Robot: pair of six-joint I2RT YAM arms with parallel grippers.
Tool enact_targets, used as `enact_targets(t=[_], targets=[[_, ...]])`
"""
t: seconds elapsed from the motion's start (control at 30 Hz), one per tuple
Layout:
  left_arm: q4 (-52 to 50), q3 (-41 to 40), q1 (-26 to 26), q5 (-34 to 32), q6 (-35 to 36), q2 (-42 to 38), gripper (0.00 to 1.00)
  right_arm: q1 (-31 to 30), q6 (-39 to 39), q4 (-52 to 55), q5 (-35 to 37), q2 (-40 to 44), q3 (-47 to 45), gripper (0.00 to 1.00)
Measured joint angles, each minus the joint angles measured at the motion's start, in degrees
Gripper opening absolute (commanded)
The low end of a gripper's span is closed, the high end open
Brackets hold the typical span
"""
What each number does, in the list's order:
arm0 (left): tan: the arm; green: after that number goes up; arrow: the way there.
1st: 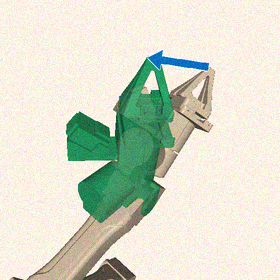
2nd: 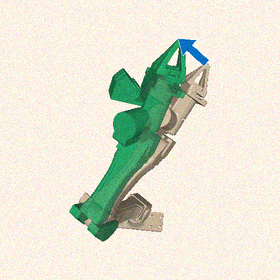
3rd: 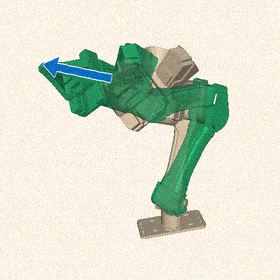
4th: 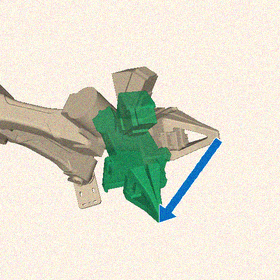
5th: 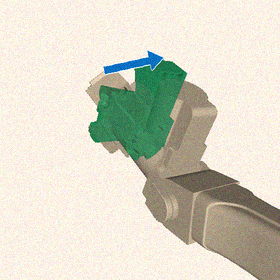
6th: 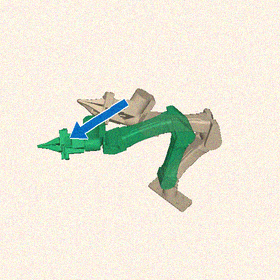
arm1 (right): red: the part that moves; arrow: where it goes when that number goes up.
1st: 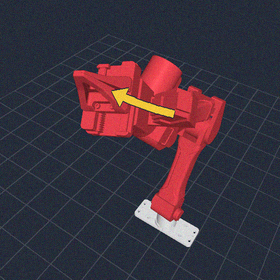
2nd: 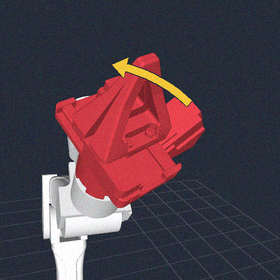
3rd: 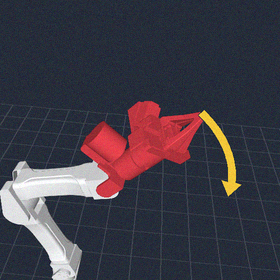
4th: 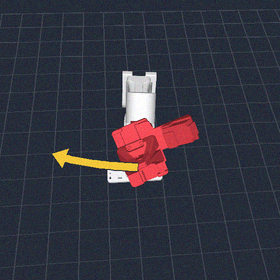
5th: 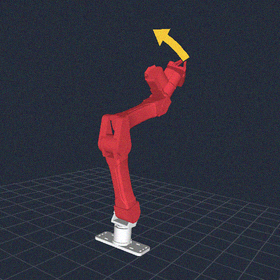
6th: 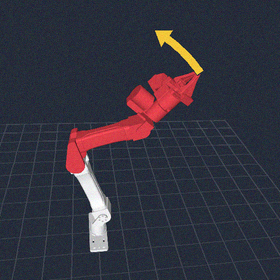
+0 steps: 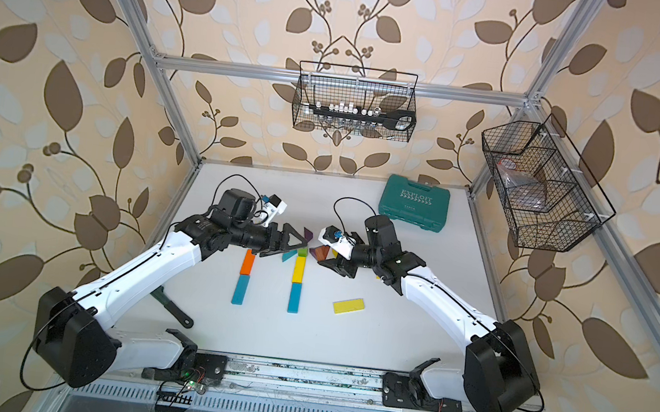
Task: Assemble a small pinwheel with building blocks
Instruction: Pick up the building block from the center of the board, then assemble the building block at the center of the board.
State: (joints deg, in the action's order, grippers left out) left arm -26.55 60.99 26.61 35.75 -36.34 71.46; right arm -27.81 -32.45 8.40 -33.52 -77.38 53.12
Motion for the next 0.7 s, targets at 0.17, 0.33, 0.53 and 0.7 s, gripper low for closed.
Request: enact_targets(t=[0.17, 0.33, 0.53, 0.7], targets=[[-4.2, 0.1, -3.5, -2.7, 2.4, -4.1, 0.92, 9.4, -6.6, 7.0, -5.2, -5.5, 6.9, 0.27], [-8.5, 0.1, -5.7, -5.6, 5.6, -5.7, 0.94, 15.7, -14.3, 14.4, -7.9, -15.9, 16.1, 0.27], [-10.7, 0.1, -6.4, -6.3, 8.0, -5.3, 0.94, 17.1, -20.6, 21.5, -5.9, -28.9, 26.6, 0.27], [-11.2, 0.1, -6.4, -6.2, 9.1, -3.4, 0.93, 17.1, -23.2, 26.1, -3.8, -38.2, 35.4, 0.26]])
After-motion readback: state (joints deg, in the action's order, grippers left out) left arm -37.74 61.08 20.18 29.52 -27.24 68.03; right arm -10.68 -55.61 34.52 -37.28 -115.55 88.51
